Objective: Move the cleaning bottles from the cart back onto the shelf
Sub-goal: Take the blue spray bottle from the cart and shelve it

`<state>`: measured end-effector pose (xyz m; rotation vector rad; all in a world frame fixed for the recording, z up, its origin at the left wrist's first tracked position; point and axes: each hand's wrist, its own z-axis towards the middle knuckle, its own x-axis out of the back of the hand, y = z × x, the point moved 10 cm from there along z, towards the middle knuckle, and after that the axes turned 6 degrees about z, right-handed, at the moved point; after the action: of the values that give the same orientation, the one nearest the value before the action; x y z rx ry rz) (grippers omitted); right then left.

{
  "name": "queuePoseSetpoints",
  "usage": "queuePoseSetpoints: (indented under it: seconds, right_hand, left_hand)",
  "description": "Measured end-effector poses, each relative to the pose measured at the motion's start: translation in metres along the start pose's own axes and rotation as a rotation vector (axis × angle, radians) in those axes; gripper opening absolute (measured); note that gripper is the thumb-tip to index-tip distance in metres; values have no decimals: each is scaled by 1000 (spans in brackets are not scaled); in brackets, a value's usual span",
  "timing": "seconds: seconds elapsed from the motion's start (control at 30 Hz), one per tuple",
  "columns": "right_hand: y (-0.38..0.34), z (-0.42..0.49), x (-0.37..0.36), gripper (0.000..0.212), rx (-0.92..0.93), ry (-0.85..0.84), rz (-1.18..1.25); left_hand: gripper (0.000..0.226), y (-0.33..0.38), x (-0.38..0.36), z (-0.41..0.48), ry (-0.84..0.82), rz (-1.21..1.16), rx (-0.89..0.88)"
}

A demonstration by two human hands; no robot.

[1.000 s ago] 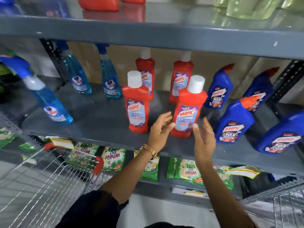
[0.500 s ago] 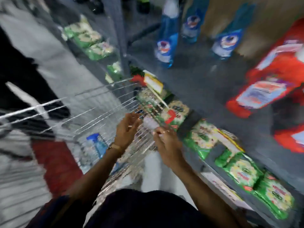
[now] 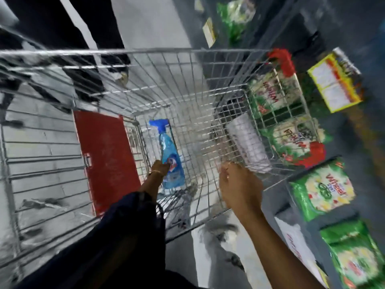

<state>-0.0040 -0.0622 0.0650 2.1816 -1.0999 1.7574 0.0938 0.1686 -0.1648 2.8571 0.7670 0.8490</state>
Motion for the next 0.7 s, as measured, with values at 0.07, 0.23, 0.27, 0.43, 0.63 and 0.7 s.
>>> queuePoseSetpoints:
  seconds: [0.07,0.23,0.27,0.43,0.63,0.7]
  right_hand:
    - [-4,0,3,21,27,23,-2]
    - [-4,-1,3,24,21,20,-16]
    - [-4,-1,3,24,17,16,-7]
    - [1,-1,2,22,12,0,100]
    - [18,3,18,27,-142,-139,823]
    - [26,-3,36,34,-161,-178,1043]
  left_hand:
    - [57,-3,-6,9,12,-107,27]
    - [49,-6,-7,8,2,-252,44]
    - [47,-3,-4,4,-6,-239,40]
    - [45,33,19,-29,40,-169,-94]
    - [23,112,49,-139,-133,-460,-417]
    - [25,143,60,-192,-202,-509,-565]
